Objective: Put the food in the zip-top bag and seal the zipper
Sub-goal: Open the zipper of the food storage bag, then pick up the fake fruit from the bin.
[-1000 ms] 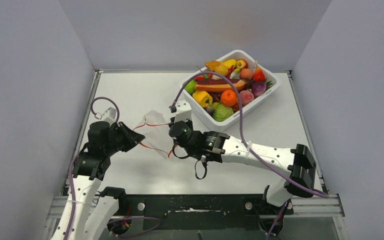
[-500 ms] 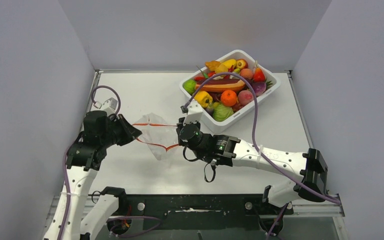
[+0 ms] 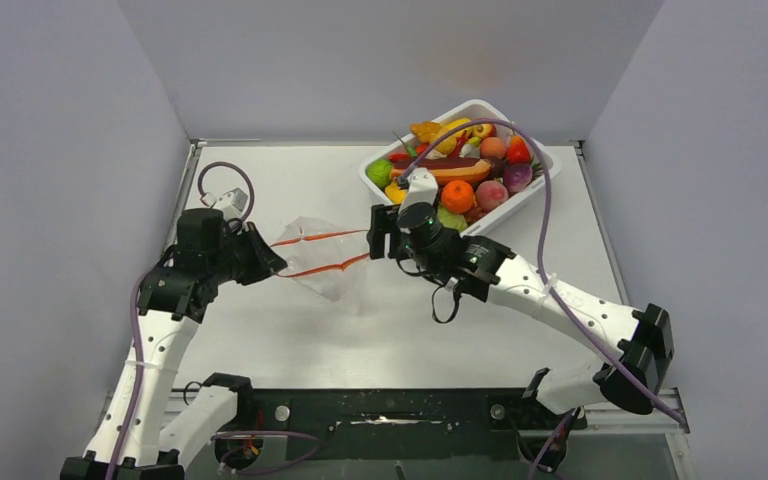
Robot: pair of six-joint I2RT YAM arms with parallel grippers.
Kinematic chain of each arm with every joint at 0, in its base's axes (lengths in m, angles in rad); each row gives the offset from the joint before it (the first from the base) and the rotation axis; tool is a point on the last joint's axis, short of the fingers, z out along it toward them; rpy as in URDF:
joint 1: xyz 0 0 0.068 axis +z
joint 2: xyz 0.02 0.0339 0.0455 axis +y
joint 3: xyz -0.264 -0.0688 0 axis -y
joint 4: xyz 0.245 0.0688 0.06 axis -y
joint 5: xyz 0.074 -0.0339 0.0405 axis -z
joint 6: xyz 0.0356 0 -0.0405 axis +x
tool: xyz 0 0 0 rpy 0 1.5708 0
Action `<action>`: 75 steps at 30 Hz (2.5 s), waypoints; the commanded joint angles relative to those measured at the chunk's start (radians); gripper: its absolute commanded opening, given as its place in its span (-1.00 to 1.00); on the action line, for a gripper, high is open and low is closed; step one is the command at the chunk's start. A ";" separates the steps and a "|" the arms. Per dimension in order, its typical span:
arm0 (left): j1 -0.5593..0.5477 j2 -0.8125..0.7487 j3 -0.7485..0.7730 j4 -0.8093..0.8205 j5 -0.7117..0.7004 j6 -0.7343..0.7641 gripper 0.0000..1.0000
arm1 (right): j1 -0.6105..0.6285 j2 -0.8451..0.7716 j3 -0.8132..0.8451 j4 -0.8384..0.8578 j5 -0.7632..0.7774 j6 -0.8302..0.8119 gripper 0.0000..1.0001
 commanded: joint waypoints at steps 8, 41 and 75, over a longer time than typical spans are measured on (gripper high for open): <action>-0.092 0.104 0.085 -0.015 -0.110 0.064 -1.00 | -0.323 -0.117 0.107 -0.191 -0.072 -0.151 0.69; -0.192 0.223 0.175 0.055 -0.172 0.104 -1.00 | -0.461 -0.140 0.158 -0.260 -0.176 -0.226 0.77; -0.477 0.288 0.056 0.252 -0.242 -0.006 -1.00 | -0.670 0.214 0.201 -0.069 -0.341 -0.356 0.58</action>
